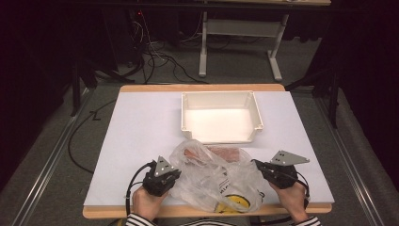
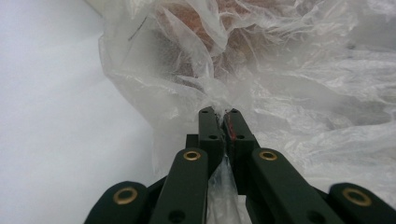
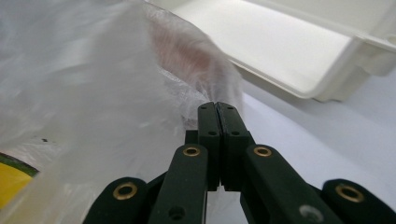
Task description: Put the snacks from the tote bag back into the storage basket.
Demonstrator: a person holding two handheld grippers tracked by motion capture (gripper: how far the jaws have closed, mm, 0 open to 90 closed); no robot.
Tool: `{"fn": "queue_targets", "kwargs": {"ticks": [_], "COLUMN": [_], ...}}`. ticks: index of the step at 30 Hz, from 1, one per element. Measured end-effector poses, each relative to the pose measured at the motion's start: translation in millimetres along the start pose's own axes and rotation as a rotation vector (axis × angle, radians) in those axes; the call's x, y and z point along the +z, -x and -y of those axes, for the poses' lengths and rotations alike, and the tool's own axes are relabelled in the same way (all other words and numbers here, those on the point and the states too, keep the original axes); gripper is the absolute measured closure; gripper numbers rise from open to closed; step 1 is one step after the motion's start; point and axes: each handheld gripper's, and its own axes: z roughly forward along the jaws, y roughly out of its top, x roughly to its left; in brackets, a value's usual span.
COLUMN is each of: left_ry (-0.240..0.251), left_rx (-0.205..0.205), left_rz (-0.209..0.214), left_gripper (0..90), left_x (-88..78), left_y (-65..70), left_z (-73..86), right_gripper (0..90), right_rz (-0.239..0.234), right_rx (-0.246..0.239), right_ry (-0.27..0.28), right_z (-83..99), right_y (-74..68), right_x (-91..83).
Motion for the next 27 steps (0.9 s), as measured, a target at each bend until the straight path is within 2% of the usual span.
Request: {"fn": "queue_targets", "kwargs": {"ticks": [9, 12, 14, 19, 21, 27], "left_ry": [0.001, 0.003, 0.007, 0.040, 0.053, 0.077], "left_rx": [-0.031, -0.048, -0.041, -0.033, -0.032, -0.016], "left_rz": [-0.020, -0.019, -0.025, -0.026, -0.021, -0.010], "left_gripper": [87.6, 86.6, 85.5, 80.2, 75.5, 58.0], "left_x": [-9.7, -11.5, -14.1, -21.2, -23.1, -20.6], "left_y": [-9.8, -12.4, -11.0, -0.6, 3.9, 23.4], "left_z": [13.8, 16.1, 15.2, 6.8, 2.1, -14.3], "right_gripper": [89.7, 89.7, 89.7, 89.1, 88.7, 87.3], "right_rz": [0.039, 0.034, 0.033, 0.009, -0.004, -0.032], "right_rx": [0.063, 0.083, 0.088, 0.060, 0.025, -0.017], "right_ry": [-0.023, -0.033, -0.038, -0.038, -0.044, -0.059], "right_z": [12.2, 15.8, 17.0, 17.2, 17.9, 19.0], "right_y": [19.6, 22.5, 21.8, 13.2, 5.2, -8.2], "right_x": [1.0, 4.0, 5.3, 7.2, 8.8, 11.9]}}
